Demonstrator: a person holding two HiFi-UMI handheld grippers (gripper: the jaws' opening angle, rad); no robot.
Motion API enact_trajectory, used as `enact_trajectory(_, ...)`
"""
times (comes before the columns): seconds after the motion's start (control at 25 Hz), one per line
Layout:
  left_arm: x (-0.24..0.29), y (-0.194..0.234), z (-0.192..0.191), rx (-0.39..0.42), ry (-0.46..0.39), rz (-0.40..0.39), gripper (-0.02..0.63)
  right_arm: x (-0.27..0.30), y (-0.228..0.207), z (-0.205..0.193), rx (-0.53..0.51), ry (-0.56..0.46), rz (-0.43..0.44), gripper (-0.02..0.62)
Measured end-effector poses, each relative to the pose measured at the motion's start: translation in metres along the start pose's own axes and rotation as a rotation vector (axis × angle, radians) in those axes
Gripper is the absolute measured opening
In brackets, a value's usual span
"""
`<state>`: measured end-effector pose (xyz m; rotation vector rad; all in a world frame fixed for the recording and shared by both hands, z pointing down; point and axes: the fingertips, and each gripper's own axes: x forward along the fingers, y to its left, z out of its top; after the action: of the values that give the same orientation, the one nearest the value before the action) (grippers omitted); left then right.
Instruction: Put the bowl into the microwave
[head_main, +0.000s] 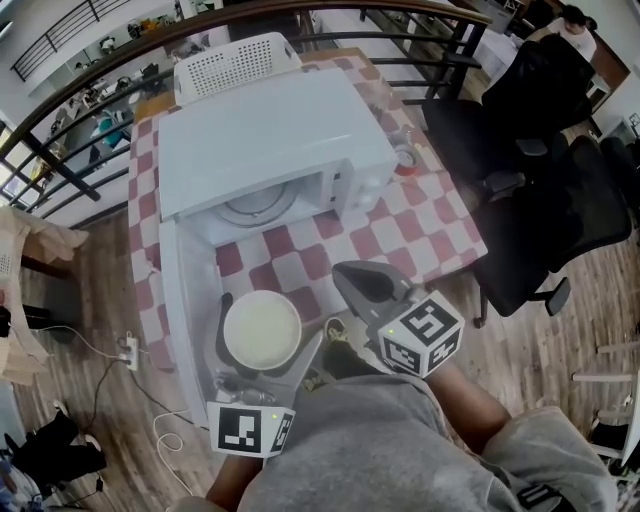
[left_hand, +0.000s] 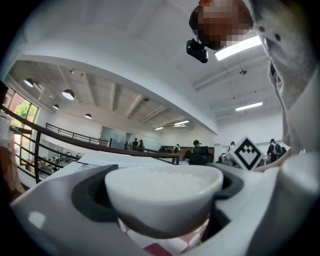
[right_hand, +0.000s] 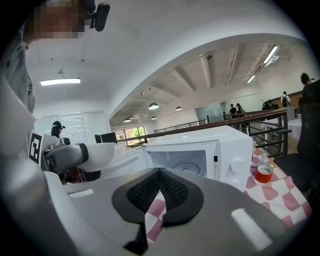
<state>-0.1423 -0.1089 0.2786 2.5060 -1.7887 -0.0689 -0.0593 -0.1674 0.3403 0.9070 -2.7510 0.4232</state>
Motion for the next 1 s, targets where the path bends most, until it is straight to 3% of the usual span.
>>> enact_trajectory(1.0,0.088,0.021,-0.028,0.049,0.059,0.131,0.541,0.048,-0.086,0.001,0.032,0.009,0.107,-0.002)
